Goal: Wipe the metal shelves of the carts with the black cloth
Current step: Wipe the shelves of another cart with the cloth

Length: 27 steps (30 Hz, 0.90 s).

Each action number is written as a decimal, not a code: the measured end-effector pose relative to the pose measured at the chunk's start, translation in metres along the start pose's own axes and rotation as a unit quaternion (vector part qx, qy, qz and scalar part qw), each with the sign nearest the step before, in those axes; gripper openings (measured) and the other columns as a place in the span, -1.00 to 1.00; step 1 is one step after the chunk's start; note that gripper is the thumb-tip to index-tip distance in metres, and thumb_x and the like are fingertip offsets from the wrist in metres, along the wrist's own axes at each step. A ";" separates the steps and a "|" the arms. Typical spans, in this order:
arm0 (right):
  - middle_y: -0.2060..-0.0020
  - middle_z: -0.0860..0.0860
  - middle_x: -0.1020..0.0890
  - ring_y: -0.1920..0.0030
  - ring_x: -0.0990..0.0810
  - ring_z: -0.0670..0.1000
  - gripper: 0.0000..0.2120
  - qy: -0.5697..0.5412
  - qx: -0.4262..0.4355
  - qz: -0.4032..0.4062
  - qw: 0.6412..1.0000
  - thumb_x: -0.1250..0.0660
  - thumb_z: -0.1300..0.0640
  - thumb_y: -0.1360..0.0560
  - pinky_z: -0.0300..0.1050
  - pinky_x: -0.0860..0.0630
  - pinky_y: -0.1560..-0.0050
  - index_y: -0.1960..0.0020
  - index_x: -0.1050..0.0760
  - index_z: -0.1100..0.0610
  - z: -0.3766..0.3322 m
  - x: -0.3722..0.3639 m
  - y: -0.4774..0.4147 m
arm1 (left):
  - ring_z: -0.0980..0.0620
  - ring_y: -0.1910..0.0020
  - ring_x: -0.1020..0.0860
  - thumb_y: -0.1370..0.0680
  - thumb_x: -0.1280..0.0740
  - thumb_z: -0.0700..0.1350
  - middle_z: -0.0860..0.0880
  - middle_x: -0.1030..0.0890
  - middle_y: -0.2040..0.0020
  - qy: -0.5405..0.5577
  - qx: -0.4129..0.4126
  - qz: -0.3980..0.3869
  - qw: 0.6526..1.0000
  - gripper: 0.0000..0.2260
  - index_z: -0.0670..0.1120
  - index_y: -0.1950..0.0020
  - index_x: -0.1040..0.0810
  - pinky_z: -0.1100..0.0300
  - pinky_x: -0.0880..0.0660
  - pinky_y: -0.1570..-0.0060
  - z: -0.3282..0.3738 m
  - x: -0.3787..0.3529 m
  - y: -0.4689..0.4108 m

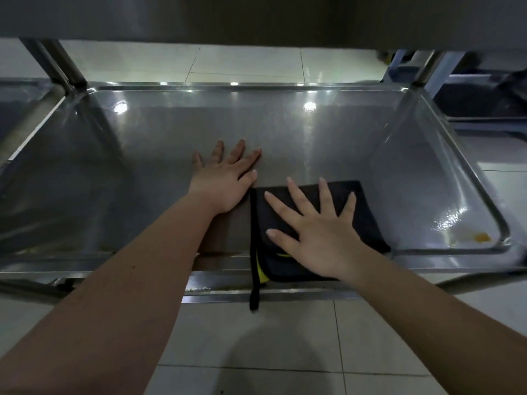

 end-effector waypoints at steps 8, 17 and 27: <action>-0.59 -0.13 0.21 -0.55 0.27 0.30 -0.38 -0.045 -0.131 0.040 0.989 0.15 -0.45 -0.53 0.63 0.30 -0.29 -0.54 0.20 -0.36 0.067 0.036 -0.138 | -0.04 -0.60 0.15 -0.66 0.07 0.23 0.21 0.12 -0.61 0.010 0.002 -0.010 1.000 -0.55 0.38 -0.54 0.08 -0.31 0.20 -0.46 -0.003 0.001 0.000; -0.57 -0.19 0.25 -0.55 0.30 0.25 -0.36 0.006 -0.011 0.034 0.999 0.32 -0.50 -0.43 0.57 0.29 -0.35 -0.48 0.32 -0.42 0.032 0.004 -0.011 | -0.07 -0.60 0.13 -0.65 0.09 0.24 0.19 0.12 -0.61 -0.003 0.007 -0.016 1.000 -0.55 0.37 -0.55 0.08 -0.33 0.17 -0.46 -0.002 0.004 0.003; -0.58 -0.21 0.19 -0.56 0.26 0.21 -0.40 -0.003 -0.032 0.042 0.999 0.18 -0.47 -0.51 0.53 0.33 -0.36 -0.51 0.23 -0.42 0.033 0.005 -0.009 | -0.07 -0.60 0.14 -0.69 0.02 -0.04 0.14 0.12 -0.62 0.050 -0.007 -0.058 0.997 -0.51 0.27 -0.59 0.06 -0.40 0.19 -0.43 0.062 0.011 0.008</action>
Point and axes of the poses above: each hand's wrist, its own y-axis away from the middle knuckle, its own x-axis out of the back of the hand, z = x × y, the point moved 6 cm from there along -y, towards the middle knuckle
